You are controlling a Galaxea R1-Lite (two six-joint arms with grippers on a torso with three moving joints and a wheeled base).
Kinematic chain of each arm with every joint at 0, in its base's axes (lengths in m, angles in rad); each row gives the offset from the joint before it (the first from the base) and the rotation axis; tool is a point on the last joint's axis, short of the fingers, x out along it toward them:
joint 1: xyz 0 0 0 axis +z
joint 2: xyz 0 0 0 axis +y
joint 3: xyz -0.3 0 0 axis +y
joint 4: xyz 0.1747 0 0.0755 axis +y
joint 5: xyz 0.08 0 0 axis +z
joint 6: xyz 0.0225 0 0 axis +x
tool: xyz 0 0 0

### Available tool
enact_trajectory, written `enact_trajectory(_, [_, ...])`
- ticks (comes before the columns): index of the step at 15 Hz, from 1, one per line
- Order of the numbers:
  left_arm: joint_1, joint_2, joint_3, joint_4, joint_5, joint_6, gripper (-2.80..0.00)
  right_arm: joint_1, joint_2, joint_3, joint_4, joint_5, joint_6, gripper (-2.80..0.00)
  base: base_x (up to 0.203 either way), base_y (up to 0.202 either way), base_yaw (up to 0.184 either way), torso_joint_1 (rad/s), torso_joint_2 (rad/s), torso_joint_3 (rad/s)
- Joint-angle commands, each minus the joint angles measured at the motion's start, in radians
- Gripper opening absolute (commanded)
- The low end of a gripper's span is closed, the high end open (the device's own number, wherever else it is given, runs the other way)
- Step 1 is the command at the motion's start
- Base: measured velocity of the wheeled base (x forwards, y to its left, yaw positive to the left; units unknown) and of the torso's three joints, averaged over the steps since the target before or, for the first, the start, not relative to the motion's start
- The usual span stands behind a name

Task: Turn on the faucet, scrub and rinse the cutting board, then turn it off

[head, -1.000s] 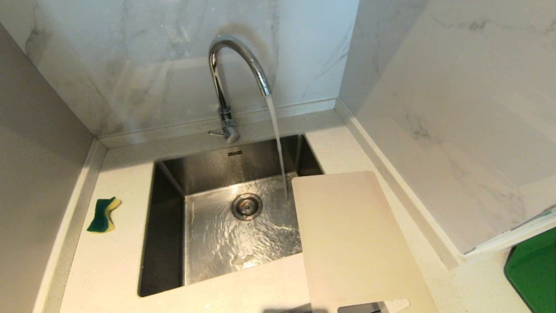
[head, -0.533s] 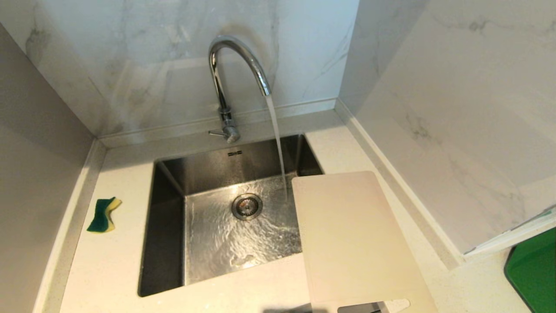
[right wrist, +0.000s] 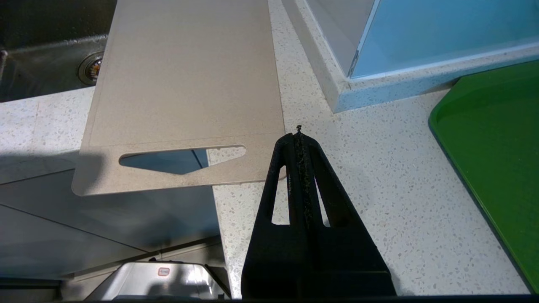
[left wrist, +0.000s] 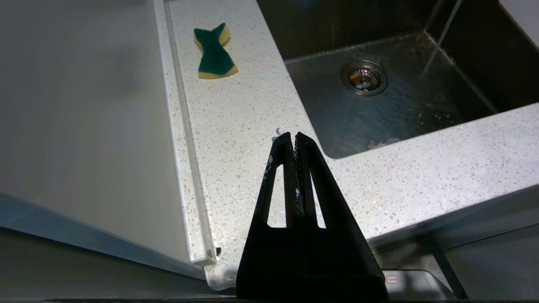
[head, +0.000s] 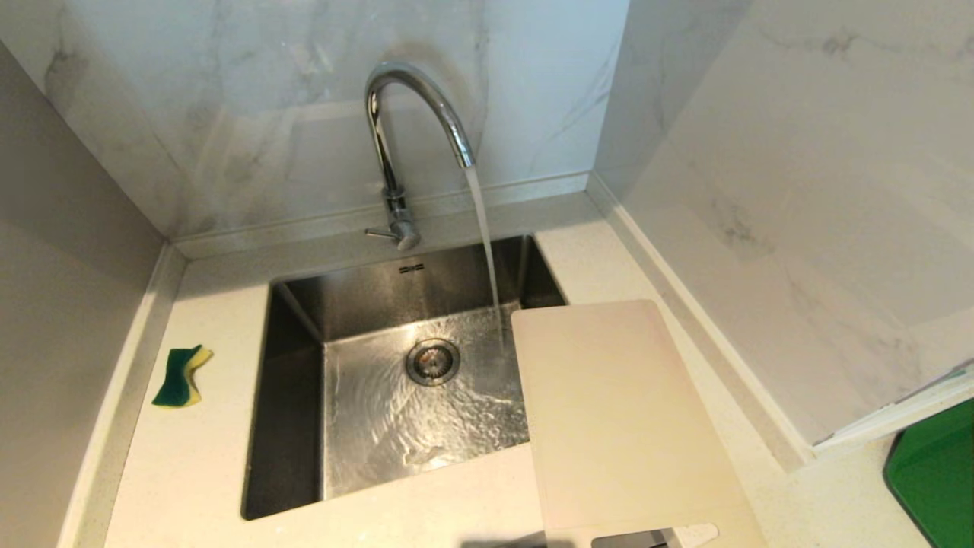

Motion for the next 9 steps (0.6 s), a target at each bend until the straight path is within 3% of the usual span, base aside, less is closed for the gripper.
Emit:
enact_trajectory(1, [0.0, 0.002, 0.002, 0.0, 0.0, 0.0, -2.8, 0.0, 0.0, 0.0, 0.0, 0.0, 0.0, -2.8, 0.0, 0.0, 0.0, 0.0, 0.0, 0.0])
enact_trajectory(9, [-0.004, 0.002, 0.002, 0.0, 0.0, 0.0, -2.8, 0.0, 0.0, 0.0, 0.0, 0.0, 0.0, -2.8, 0.0, 0.0, 0.0, 0.0, 0.0, 0.0])
